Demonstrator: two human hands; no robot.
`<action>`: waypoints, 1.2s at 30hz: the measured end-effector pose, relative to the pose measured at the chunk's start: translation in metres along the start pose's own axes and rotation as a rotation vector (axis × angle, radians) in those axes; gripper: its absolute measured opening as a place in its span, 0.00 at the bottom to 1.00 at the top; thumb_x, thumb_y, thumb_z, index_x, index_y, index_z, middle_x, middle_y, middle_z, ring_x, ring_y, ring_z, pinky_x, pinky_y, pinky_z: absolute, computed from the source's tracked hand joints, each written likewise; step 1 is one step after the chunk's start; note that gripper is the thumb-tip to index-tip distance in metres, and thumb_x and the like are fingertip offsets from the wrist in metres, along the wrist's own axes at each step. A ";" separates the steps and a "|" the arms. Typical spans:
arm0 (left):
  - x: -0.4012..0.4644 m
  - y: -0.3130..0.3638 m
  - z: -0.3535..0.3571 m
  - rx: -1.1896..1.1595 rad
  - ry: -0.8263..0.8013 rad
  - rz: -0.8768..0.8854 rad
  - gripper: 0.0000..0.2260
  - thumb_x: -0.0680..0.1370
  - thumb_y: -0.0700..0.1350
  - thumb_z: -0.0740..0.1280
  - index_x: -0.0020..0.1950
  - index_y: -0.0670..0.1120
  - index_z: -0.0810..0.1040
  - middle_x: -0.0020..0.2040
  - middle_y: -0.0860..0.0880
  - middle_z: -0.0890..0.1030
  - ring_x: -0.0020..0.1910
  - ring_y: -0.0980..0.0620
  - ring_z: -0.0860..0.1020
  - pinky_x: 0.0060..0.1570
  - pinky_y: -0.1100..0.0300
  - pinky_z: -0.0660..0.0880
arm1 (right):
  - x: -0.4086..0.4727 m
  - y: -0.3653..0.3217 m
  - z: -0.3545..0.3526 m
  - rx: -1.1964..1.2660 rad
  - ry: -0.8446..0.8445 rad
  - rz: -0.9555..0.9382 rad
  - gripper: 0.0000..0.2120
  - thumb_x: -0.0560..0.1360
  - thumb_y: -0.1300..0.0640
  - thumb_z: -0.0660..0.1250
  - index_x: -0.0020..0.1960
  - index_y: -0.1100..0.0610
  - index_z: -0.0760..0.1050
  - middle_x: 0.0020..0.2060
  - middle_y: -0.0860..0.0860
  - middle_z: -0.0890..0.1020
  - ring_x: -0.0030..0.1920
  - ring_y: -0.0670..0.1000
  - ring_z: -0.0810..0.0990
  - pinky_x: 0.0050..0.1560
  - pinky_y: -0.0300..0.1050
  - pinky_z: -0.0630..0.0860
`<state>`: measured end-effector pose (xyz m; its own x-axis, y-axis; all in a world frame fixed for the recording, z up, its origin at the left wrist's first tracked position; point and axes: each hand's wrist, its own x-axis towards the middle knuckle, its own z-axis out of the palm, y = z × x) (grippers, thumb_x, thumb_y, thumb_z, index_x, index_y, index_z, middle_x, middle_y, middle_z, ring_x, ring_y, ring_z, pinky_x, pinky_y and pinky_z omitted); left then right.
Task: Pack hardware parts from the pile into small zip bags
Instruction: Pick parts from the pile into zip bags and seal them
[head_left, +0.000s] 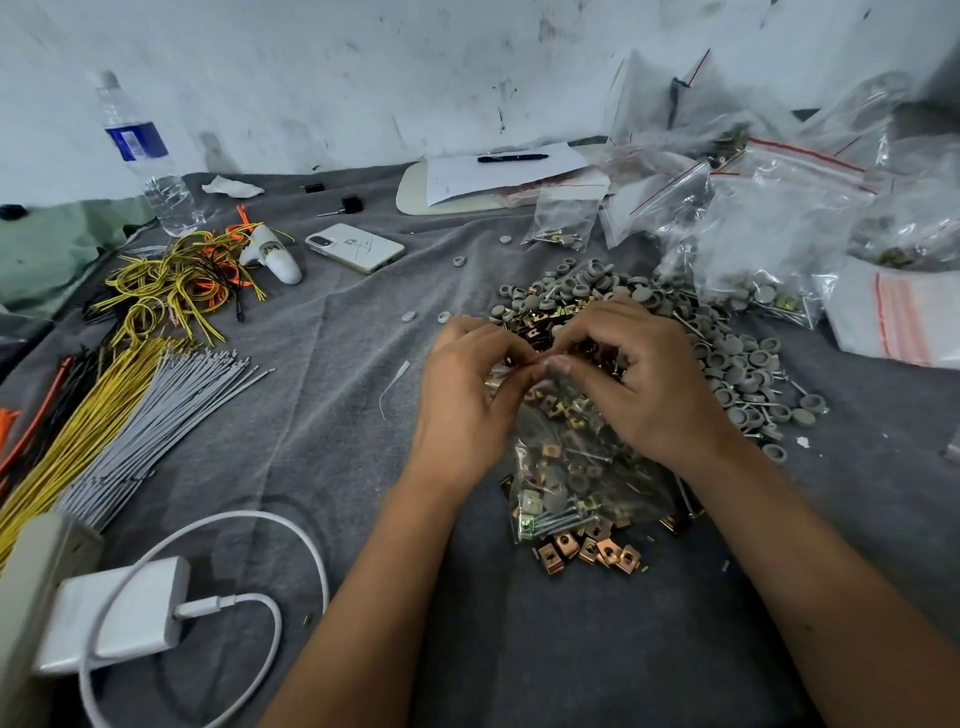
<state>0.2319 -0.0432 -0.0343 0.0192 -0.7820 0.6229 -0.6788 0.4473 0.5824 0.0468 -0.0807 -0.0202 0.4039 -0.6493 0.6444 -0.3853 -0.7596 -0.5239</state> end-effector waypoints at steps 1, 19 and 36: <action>0.000 0.001 0.000 0.001 0.005 0.013 0.08 0.77 0.48 0.76 0.43 0.45 0.84 0.41 0.54 0.82 0.50 0.52 0.76 0.50 0.58 0.71 | 0.000 0.000 0.000 0.008 0.002 0.005 0.04 0.75 0.61 0.75 0.49 0.60 0.83 0.45 0.48 0.83 0.50 0.49 0.80 0.52 0.49 0.76; 0.002 -0.008 -0.010 -0.111 0.031 -0.201 0.10 0.74 0.41 0.79 0.44 0.55 0.82 0.44 0.63 0.79 0.52 0.60 0.76 0.50 0.75 0.68 | -0.002 0.011 -0.003 0.359 0.099 0.227 0.03 0.76 0.63 0.74 0.49 0.57 0.83 0.40 0.51 0.83 0.38 0.52 0.79 0.38 0.42 0.76; 0.003 -0.022 -0.004 -0.736 0.044 -0.503 0.03 0.69 0.43 0.80 0.39 0.49 0.88 0.46 0.44 0.88 0.32 0.56 0.79 0.28 0.67 0.72 | -0.001 0.019 -0.005 0.446 0.219 0.300 0.07 0.77 0.57 0.73 0.48 0.45 0.82 0.41 0.52 0.83 0.40 0.49 0.78 0.40 0.46 0.77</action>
<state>0.2500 -0.0537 -0.0430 0.2256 -0.9504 0.2142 0.0604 0.2331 0.9706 0.0346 -0.0942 -0.0284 0.1318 -0.8520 0.5066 -0.0506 -0.5162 -0.8550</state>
